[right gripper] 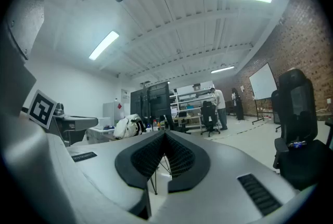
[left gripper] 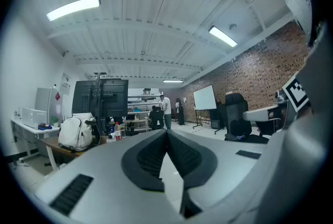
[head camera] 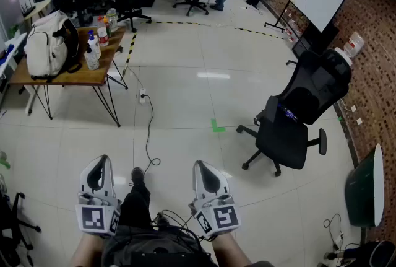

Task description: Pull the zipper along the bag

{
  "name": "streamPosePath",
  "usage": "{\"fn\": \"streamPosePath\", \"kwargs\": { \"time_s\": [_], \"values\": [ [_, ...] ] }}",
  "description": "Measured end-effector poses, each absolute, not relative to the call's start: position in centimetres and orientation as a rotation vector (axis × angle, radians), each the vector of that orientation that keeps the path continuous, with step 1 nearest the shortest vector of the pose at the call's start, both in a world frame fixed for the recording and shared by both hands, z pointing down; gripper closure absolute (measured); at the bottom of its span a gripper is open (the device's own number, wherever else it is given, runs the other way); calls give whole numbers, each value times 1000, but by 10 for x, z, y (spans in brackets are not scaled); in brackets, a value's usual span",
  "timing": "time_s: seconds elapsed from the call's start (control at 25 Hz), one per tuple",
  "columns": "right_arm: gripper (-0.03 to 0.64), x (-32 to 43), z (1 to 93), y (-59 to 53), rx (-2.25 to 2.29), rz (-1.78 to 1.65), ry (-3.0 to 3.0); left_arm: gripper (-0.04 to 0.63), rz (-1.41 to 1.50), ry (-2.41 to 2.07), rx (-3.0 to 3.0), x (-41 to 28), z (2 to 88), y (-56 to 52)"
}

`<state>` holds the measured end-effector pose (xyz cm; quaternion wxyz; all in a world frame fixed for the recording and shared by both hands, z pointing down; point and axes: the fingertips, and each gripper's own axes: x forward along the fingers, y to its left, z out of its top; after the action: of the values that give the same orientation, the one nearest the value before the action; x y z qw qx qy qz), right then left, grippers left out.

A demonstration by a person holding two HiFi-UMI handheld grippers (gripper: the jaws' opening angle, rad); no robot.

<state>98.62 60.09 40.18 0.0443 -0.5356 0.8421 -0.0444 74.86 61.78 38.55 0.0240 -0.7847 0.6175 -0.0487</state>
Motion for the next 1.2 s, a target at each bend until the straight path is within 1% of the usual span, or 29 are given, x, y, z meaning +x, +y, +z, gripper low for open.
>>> {"fn": "streamPosePath", "kwargs": {
  "time_s": [0.32,0.64,0.88,1.2],
  "values": [
    [611,946,408,504,-1692,-86,2550,571,-81,1889,-2428,694,393,515],
    [611,907,407,342,-1823,-51,2466,571,-84,1874,-2435,623,397,342],
    [611,858,410,232,-1907,-43,2433,571,-90,1856,-2465,559,402,224],
    [611,797,404,150,-1991,-47,2408,571,-49,1812,-2499,486,393,132]
  ]
}}
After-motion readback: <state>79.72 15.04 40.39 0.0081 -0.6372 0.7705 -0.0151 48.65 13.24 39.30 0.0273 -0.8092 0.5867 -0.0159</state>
